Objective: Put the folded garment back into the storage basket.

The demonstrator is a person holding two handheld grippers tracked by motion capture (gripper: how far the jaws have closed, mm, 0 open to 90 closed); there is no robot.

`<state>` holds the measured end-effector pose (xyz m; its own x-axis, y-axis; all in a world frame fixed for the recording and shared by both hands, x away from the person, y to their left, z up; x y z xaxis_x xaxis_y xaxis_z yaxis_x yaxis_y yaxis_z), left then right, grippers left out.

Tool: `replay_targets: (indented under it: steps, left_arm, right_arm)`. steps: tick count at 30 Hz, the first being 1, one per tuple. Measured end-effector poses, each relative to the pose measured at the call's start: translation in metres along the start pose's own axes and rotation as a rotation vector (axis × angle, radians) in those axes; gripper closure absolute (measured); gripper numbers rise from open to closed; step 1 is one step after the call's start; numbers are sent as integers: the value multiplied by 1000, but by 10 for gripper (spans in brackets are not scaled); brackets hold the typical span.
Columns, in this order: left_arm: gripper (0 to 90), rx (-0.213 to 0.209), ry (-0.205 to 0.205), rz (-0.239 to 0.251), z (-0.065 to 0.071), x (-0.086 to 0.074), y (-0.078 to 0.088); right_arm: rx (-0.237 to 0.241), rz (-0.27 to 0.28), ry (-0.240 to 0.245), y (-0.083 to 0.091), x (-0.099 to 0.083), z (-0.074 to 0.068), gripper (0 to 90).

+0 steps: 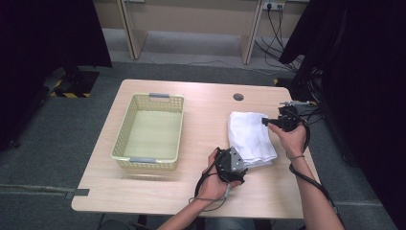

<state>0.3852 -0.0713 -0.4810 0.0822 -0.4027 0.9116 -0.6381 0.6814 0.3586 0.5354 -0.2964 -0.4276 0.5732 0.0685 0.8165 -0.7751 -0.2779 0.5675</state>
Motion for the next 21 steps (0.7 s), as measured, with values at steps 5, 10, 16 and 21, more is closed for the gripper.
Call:
replay_targets:
  steps: [5, 10, 16, 21]
  left_arm:
    - [156, 4, 2, -16, -2, -1, -1]
    - [167, 1, 14, -19, -4, -3, -2]
    - [185, -4, 17, -18, -5, -2, -2]
    - [197, -18, 28, -18, -6, -2, -2]
  right_arm:
    - [-1, -22, -17, -13, 2, 6, 230]
    - [-5, -47, -29, -25, 3, 9, 227]
    - [-5, -66, -30, -36, 5, 8, 227]
    - [-6, -86, -36, -44, 2, 9, 227]
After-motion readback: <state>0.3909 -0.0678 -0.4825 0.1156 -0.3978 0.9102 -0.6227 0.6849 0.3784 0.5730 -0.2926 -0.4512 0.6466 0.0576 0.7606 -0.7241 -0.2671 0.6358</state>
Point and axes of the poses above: each handheld gripper's, and its own axes: y roughly backward along the jaws, x roughly out of its top, z roughly to its right, the point moved 2 cm from there along -y, roughly forward along the jaws, and after that the axes turned 10 degrees about z, right-handed, at the moved point
